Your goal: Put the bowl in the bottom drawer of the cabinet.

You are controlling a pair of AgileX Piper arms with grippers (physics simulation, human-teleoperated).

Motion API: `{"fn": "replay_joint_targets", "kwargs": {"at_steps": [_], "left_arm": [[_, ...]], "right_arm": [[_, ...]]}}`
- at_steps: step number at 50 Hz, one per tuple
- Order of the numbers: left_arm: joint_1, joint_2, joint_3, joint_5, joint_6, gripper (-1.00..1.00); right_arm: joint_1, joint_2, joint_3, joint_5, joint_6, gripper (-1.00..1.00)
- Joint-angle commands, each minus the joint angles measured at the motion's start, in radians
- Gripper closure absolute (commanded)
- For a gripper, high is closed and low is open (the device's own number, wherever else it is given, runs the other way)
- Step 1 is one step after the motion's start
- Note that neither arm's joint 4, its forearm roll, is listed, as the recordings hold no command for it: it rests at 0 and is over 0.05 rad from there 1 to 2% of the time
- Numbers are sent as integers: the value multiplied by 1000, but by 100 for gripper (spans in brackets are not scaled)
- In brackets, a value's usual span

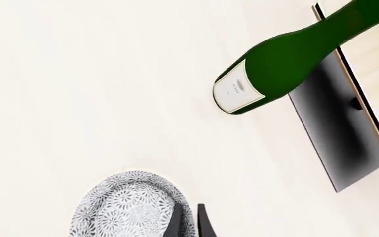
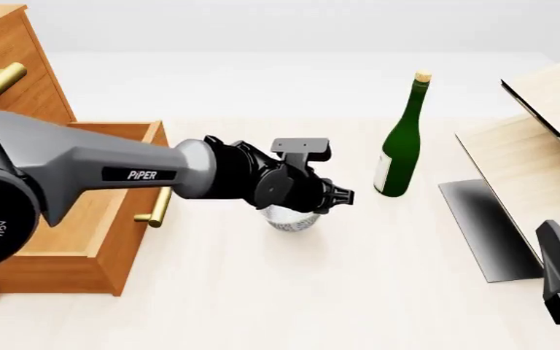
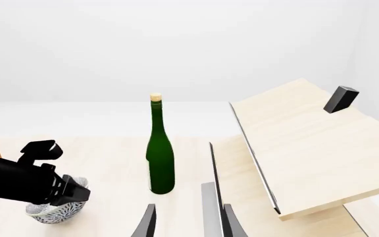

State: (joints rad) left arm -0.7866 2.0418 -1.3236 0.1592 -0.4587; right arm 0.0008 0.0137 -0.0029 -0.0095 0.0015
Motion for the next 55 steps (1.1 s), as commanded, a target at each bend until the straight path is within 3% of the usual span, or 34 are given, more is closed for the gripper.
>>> {"fn": "replay_joint_targets", "kwargs": {"at_steps": [1,22,55], "left_arm": [[36,-45,-7,15,52,100],[84,-140,-7,66,129,100],[129,-361,139,2,152,100]], "right_arm": [[0,0,0,0,0,-100],[0,0,0,0,0,-100],[0,0,0,0,0,-100]]}}
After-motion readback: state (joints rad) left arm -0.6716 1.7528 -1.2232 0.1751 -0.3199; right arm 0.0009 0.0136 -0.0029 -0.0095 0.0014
